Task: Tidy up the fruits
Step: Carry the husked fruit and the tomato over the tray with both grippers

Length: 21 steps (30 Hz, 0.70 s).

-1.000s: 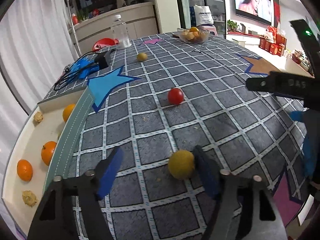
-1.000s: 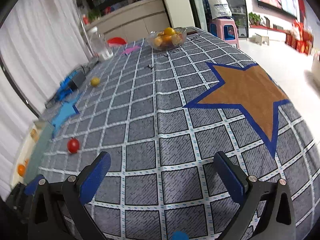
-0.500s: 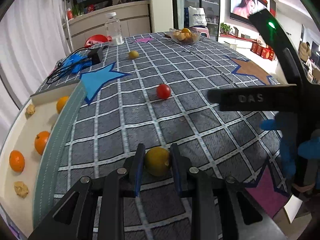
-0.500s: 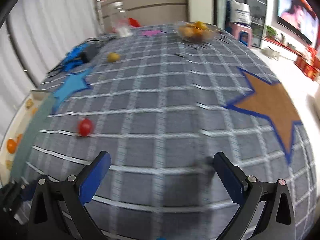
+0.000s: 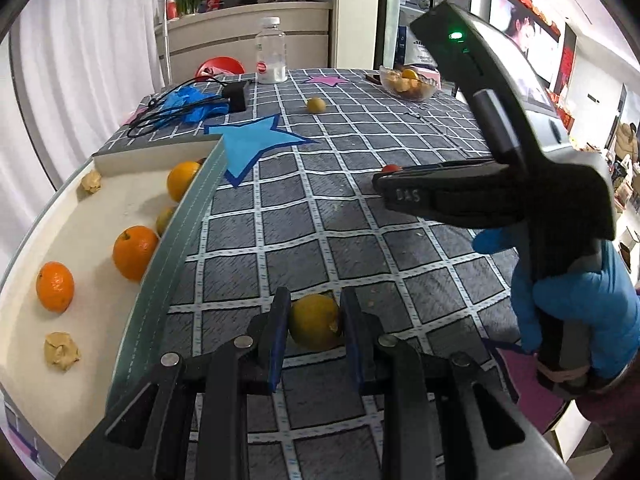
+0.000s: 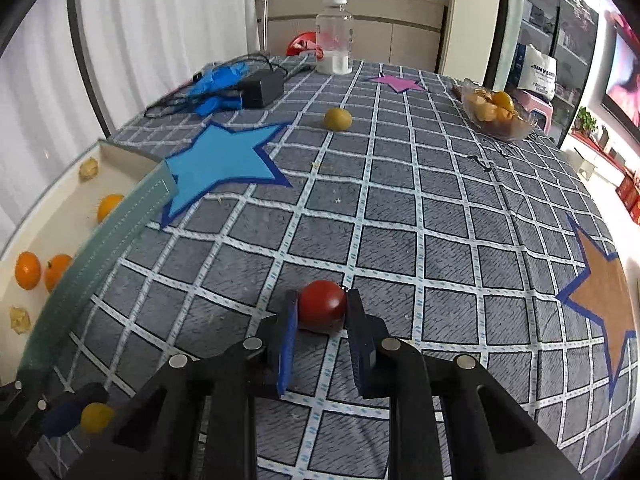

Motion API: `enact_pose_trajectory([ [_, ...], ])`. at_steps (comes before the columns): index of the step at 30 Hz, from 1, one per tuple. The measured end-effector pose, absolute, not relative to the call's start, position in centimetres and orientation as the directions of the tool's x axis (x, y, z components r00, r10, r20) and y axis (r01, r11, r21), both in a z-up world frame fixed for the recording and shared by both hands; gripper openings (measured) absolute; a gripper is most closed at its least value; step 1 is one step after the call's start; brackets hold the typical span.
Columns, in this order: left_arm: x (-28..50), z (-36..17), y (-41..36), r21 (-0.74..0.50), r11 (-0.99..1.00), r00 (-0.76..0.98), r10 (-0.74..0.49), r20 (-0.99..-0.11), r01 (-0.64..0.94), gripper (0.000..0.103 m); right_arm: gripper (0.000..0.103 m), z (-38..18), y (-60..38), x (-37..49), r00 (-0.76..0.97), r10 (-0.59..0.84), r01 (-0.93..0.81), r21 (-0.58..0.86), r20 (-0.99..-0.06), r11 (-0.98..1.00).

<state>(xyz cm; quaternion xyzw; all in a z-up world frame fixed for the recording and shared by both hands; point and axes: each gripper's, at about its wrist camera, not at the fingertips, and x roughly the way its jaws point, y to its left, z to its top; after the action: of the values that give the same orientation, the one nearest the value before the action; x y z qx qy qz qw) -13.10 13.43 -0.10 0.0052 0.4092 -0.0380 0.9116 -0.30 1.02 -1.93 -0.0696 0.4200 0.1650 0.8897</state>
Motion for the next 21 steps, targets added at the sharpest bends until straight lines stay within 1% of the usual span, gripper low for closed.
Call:
enact_pose_trajectory([
  [7,-13.3,0.6,14.3,-0.039,0.997,0.677,-0.075,-0.732,0.069,0.028,0.024,0.1,0.4,-0.9,0.602,0.270,-0.354,0.051,-0.751,0.934],
  [12,-13.7,2.3,15.5,-0.045,0.997,0.708,-0.072,-0.702,0.056,0.028,0.024,1.2,0.6,-1.1,0.596,0.308,-0.375,0.082,-0.742,0.923],
  [17,-14.1,4.7,18.6,-0.027,1.000,0.753,-0.015,-0.658,-0.004,0.028,0.024,2.7,1.3,-1.9,0.589,0.353,-0.401,0.116,-0.727,0.909],
  [21,-14.1,5.5,21.3,-0.017,0.998,0.765,0.039,-0.643,-0.065,0.028,0.024,3.4,2.5,-2.5,0.576,0.384,-0.431,0.130,-0.721,0.893],
])
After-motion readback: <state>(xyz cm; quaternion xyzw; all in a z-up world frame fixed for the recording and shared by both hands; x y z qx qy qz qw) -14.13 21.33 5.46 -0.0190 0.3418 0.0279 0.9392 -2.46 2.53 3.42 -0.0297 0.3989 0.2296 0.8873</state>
